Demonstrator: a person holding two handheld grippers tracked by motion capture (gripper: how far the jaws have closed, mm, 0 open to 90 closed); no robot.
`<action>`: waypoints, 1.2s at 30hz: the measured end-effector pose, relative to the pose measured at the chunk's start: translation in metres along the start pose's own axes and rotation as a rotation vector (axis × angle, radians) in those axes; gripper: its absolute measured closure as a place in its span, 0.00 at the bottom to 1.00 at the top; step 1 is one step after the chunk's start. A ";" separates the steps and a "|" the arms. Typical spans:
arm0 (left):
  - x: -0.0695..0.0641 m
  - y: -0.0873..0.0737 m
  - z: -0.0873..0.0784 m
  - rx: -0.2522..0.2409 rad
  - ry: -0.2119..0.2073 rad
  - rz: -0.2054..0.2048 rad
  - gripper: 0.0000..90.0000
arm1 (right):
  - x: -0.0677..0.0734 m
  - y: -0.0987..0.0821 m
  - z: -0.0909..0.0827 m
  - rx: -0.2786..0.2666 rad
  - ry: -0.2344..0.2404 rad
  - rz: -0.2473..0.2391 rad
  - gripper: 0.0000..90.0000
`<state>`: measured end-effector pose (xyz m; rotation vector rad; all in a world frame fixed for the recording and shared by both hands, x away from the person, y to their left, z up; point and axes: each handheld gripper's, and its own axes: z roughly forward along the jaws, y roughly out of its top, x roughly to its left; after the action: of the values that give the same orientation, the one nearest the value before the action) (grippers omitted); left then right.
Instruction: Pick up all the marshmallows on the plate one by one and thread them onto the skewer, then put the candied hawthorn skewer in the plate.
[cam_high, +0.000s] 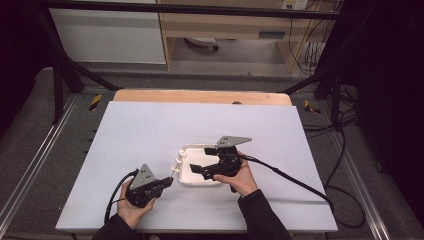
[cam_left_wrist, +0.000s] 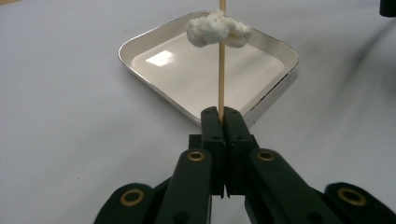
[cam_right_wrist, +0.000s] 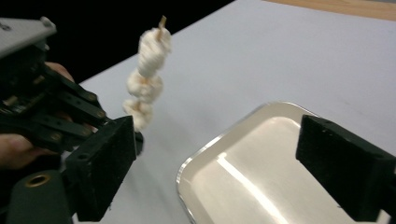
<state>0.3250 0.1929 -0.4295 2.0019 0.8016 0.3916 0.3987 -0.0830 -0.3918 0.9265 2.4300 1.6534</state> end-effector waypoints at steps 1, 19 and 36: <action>0.000 0.000 0.000 0.002 -0.001 -0.004 0.99 | -0.002 -0.001 -0.002 0.007 -0.017 -0.009 0.11; 0.003 0.024 0.001 0.050 -0.015 -0.034 0.99 | -0.048 -0.051 -0.059 0.161 -0.239 0.003 0.01; 0.013 0.050 0.014 0.122 -0.017 -0.051 0.99 | -0.071 -0.092 -0.109 0.159 -0.285 0.018 0.01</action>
<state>0.3615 0.1739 -0.3952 2.0901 0.8823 0.3015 0.3759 -0.2313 -0.4450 1.1209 2.3864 1.2445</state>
